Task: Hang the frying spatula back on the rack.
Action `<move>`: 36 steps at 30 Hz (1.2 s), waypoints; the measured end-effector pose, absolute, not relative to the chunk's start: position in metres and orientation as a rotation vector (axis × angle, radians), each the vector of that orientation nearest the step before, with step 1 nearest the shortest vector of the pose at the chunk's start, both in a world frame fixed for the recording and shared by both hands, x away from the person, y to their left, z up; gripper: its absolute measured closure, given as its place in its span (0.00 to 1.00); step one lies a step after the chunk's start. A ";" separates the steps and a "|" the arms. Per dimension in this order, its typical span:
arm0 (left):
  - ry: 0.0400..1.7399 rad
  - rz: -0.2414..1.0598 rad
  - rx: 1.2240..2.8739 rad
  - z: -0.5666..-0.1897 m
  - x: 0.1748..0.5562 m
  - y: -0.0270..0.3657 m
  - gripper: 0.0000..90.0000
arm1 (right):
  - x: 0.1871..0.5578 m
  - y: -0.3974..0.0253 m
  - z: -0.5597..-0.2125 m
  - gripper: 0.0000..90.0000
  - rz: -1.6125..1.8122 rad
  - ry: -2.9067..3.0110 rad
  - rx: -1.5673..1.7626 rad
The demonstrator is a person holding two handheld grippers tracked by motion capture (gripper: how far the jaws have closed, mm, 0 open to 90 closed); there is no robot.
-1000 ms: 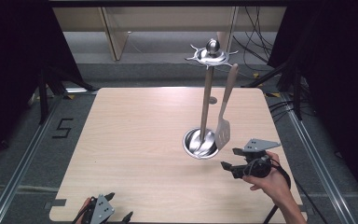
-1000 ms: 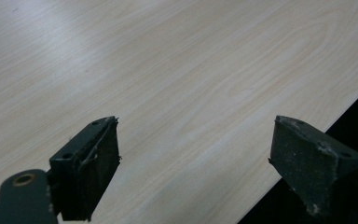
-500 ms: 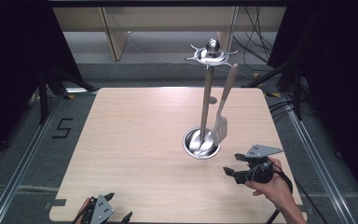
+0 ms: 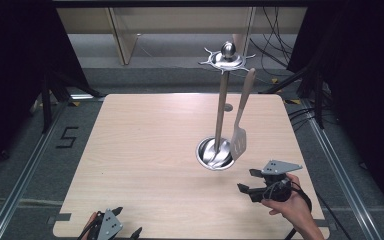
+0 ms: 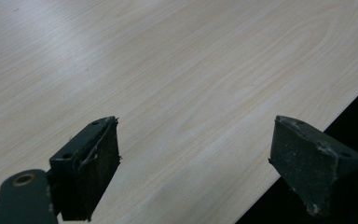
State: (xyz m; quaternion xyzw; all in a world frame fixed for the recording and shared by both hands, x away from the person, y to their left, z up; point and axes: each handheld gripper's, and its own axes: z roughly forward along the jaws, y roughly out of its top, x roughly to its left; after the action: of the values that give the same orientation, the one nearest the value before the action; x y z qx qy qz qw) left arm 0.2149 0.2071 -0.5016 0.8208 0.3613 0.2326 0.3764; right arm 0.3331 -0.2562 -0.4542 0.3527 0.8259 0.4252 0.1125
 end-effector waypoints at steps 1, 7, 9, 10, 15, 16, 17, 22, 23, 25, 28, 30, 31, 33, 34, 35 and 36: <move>0.924 0.595 2.100 -0.502 0.215 0.207 0.17 | 0.333 -0.256 -0.454 0.33 1.248 2.424 1.035; 0.925 0.600 2.120 -0.501 0.215 0.209 0.16 | 0.331 -0.256 -0.459 0.32 1.246 2.431 1.025; 0.921 0.598 2.118 -0.501 0.215 0.209 0.17 | 0.332 -0.257 -0.461 0.32 1.246 2.420 0.996; 0.914 0.595 2.135 -0.500 0.216 0.210 0.17 | 0.330 -0.256 -0.461 0.32 1.243 2.433 1.031; 0.918 0.604 2.132 -0.501 0.216 0.209 0.17 | 0.328 -0.256 -0.465 0.32 1.247 2.428 1.016; 0.916 0.605 2.133 -0.501 0.215 0.209 0.17 | 0.327 -0.255 -0.467 0.32 1.258 2.439 1.021; 0.916 0.605 2.133 -0.501 0.215 0.209 0.17 | 0.327 -0.255 -0.467 0.32 1.258 2.439 1.021; 0.916 0.603 2.133 -0.501 0.216 0.209 0.17 | 0.320 -0.254 -0.471 0.31 1.250 2.435 1.042; 0.916 0.603 2.133 -0.501 0.216 0.209 0.17 | 0.320 -0.254 -0.471 0.31 1.250 2.435 1.042; 0.924 0.600 2.119 -0.501 0.215 0.208 0.17 | 0.319 -0.254 -0.473 0.31 1.245 2.432 1.036; 0.917 0.597 2.118 -0.502 0.215 0.208 0.17 | 0.317 -0.255 -0.476 0.31 1.247 2.449 1.018; 0.925 0.613 2.111 -0.502 0.215 0.208 0.17 | 0.315 -0.255 -0.477 0.31 1.238 2.437 1.023; 0.924 0.592 2.096 -0.502 0.214 0.207 0.17 | 0.314 -0.255 -0.477 0.31 1.238 2.448 1.011; 0.929 0.582 2.114 -0.502 0.215 0.207 0.17 | 0.312 -0.255 -0.479 0.31 1.228 2.442 1.009; 0.929 0.583 2.111 -0.502 0.215 0.207 0.17 | 0.309 -0.254 -0.481 0.31 1.226 2.442 1.009; 0.929 0.583 2.111 -0.502 0.215 0.207 0.17 | 0.309 -0.254 -0.481 0.31 1.226 2.442 1.009; 0.924 0.595 2.098 -0.502 0.214 0.208 0.17 | 0.306 -0.254 -0.483 0.31 1.215 2.459 1.020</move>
State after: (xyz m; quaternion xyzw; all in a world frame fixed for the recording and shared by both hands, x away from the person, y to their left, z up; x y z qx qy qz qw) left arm 0.2144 0.2076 -0.5018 0.8205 0.3612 0.2327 0.3770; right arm 0.3060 -0.2539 -0.4827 0.3464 0.8355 0.4129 0.1073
